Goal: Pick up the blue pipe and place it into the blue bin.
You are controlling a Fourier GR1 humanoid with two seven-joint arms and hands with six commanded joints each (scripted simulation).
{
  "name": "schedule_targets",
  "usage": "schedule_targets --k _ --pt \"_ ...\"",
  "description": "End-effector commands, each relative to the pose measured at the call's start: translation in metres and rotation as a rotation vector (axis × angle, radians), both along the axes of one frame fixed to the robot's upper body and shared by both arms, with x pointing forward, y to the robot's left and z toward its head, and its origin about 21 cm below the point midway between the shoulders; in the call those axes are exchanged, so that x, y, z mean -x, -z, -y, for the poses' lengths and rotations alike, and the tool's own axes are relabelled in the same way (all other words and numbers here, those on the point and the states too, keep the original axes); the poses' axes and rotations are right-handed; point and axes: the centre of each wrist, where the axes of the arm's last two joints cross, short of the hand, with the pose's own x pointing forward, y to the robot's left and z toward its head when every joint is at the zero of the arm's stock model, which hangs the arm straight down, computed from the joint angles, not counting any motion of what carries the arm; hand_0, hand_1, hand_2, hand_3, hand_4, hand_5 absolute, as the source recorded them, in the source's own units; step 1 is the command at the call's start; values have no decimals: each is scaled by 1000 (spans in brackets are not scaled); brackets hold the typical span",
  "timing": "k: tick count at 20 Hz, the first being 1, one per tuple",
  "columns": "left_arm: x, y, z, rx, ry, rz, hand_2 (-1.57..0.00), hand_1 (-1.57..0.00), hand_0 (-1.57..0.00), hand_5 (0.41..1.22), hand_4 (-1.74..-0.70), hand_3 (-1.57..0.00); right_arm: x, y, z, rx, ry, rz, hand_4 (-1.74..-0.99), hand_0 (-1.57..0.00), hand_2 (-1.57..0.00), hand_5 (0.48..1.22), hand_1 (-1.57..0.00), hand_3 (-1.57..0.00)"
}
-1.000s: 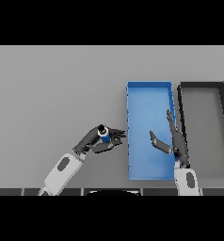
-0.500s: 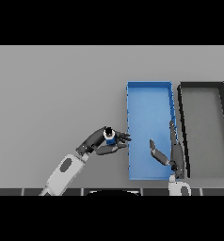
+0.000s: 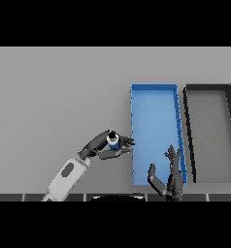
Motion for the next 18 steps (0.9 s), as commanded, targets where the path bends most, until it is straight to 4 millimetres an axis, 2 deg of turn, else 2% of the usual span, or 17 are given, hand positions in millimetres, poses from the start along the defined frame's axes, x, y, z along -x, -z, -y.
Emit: schedule_targets --k 1,3,5,11,15,18 --pt "-1 0 -1 -3 -3 -6 -1571 -1571 -1571 1221 -1467 -1571 -2 -6 1 -17 -72 -30 -1215 1 -120 607 -29 -1" --pt "-3 -1 5 -24 -2 -12 -1571 -1571 -1571 1221 -1467 -1571 -14 -23 -1 -28 -193 -35 -1228 1 -117 588 -18 0" --pt "-2 -1 0 -16 -5 -7 -1571 -1571 -1571 1221 -1467 -1571 -28 -44 -2 -8 -304 -32 -1247 1 -106 568 -11 0" --pt "-2 -3 2 -49 -8 3 -1571 -1571 -1571 1221 -1467 -1571 -60 -94 -30 139 -531 -21 -1296 1 -53 556 -2 1" --pt "-6 -4 5 -28 8 4 -1571 -1571 -1571 1221 -1467 -1571 -82 -109 -46 180 -638 -24 -1294 1 -43 560 0 1" --pt "-8 -1 2 -27 19 1 -1571 -1571 -1571 1221 -1464 -1571 -97 -118 -57 213 -694 -20 -1253 1 -48 554 0 1"
